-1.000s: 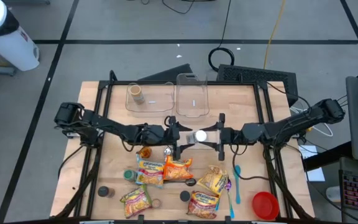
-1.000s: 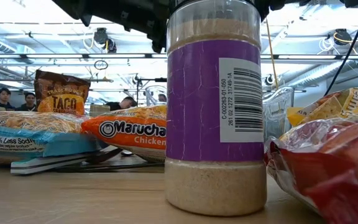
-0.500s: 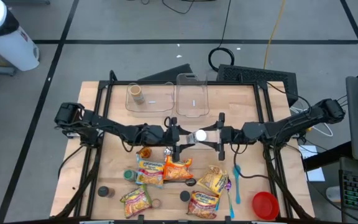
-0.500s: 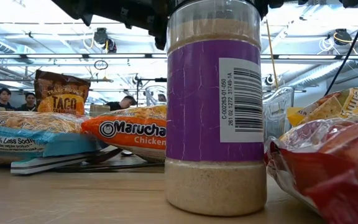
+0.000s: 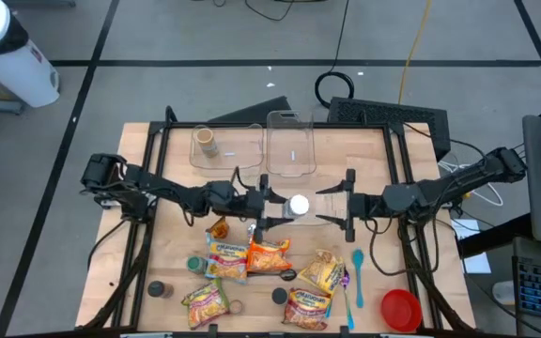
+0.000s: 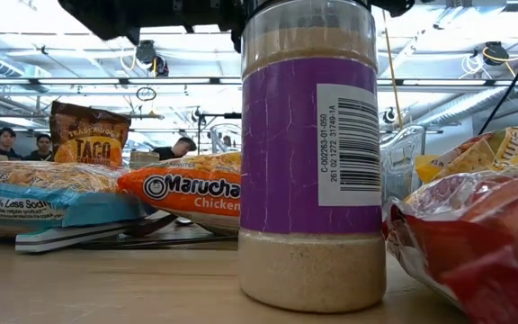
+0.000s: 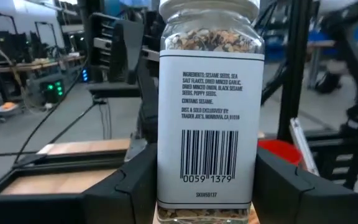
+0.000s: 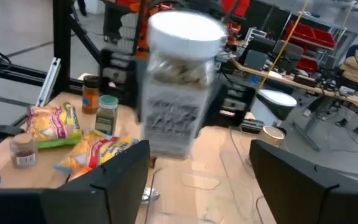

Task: Pick & Place Food Item
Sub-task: Put the white seasoning bottle into the top left transparent container

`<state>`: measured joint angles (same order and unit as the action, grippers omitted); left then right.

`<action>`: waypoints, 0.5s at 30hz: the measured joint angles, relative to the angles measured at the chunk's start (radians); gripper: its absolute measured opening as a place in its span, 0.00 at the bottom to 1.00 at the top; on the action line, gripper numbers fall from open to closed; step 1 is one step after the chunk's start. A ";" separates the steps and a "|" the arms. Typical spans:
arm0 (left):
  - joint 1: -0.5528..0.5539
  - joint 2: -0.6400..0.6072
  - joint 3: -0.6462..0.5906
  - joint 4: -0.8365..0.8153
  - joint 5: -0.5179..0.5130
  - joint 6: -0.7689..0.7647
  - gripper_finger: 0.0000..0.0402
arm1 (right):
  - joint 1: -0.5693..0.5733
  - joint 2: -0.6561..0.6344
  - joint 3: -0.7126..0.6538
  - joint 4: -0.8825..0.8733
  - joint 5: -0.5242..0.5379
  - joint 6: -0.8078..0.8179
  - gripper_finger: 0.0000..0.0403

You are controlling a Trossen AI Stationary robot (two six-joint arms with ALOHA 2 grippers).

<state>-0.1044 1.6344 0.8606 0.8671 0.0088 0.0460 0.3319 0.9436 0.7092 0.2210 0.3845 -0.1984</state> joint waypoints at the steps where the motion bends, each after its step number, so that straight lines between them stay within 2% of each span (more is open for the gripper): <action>1: 0.011 0.000 -0.006 0.022 0.010 -0.009 0.50 | 0.002 -0.001 -0.005 0.006 -0.007 0.001 0.69; 6: 0.039 0.000 -0.010 0.086 0.077 -0.027 0.50 | -0.018 0.055 -0.060 0.237 -0.088 -0.024 0.75; 13: 0.038 0.000 -0.010 0.100 0.084 -0.010 0.50 | -0.078 0.191 -0.073 0.514 -0.106 -0.032 0.79; 15: 0.037 0.000 -0.010 0.102 0.080 -0.006 0.50 | -0.104 0.227 -0.073 0.572 -0.145 0.003 0.79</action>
<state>-0.0677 1.6344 0.8505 0.9688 0.0891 0.0399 0.2281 1.1701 0.6357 0.7934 0.2390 -0.1953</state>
